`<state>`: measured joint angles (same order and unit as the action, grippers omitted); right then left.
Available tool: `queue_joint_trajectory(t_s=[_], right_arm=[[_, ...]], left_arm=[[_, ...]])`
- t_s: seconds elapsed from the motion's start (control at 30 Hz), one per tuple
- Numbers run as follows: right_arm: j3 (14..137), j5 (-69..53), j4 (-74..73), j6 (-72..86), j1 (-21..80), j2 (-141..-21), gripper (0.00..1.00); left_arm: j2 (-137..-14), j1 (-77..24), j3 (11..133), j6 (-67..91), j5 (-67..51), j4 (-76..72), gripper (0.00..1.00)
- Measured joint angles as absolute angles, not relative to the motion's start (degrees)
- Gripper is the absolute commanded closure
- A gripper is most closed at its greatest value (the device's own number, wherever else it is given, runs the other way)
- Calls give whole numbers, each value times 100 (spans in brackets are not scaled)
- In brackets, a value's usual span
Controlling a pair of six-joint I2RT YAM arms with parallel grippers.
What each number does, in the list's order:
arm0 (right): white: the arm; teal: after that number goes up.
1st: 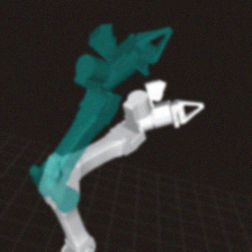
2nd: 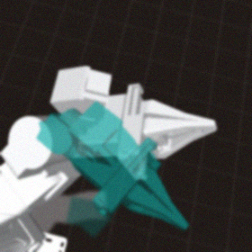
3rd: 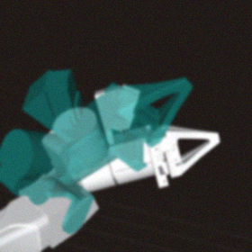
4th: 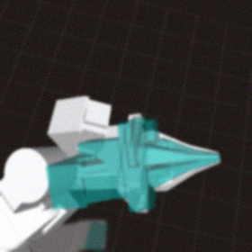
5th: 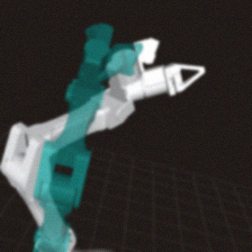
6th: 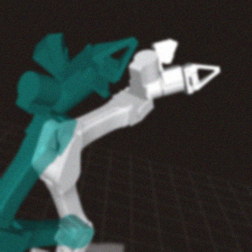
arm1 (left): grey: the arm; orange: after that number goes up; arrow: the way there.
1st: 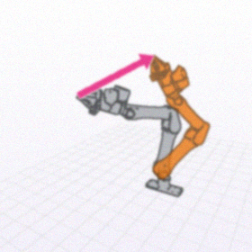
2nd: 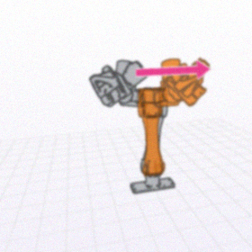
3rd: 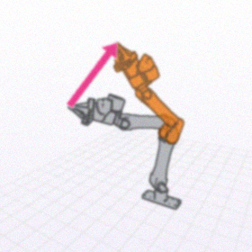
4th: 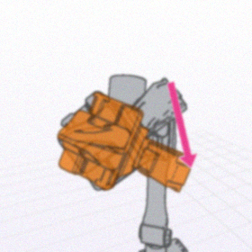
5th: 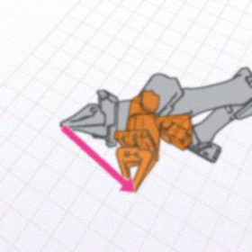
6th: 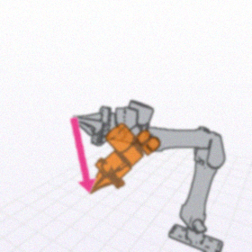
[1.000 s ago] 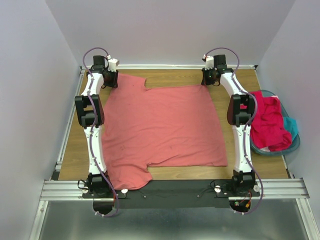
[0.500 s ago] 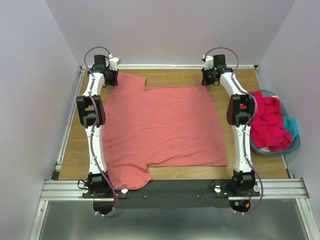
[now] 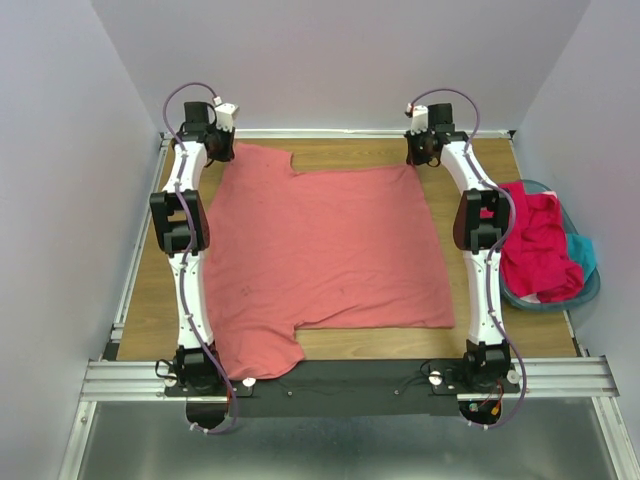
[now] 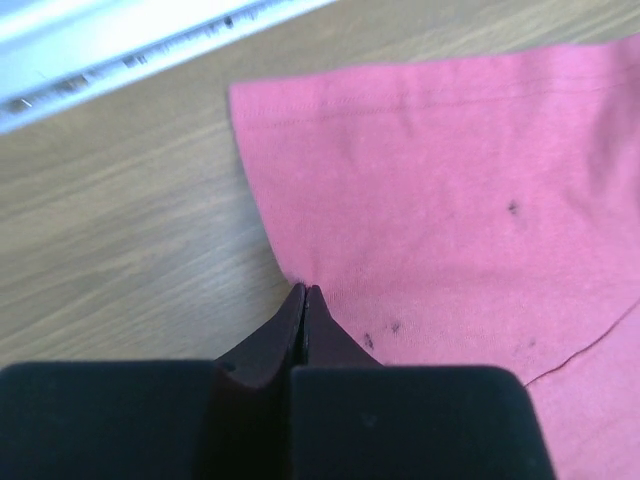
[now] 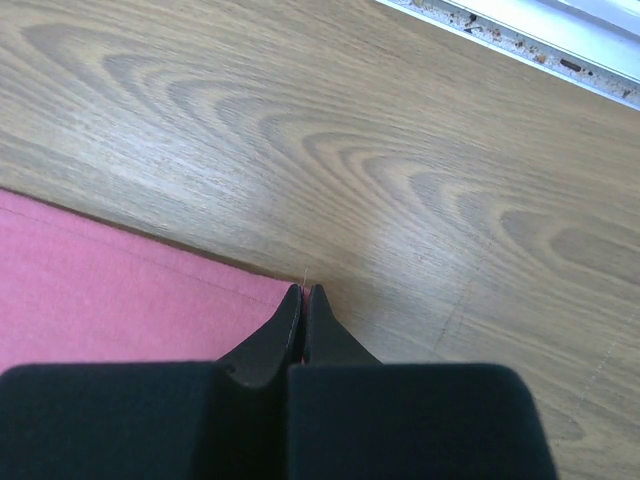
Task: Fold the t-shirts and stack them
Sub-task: Grap the side of the flattened tshirt furthest away from the robot with both arms, then fold the flattened tshirt in 1/3 of the way
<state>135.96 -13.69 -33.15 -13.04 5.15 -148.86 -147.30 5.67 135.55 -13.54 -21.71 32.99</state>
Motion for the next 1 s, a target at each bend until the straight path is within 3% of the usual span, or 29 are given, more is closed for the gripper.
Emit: queue_joint_trajectory(t_s=[1.0], right_arm=[[11852, -1509, -3297, -1643, 486, -13159, 100]], left_arm=[[-12274, 878, 10873, -2244, -2781, 2840, 100]])
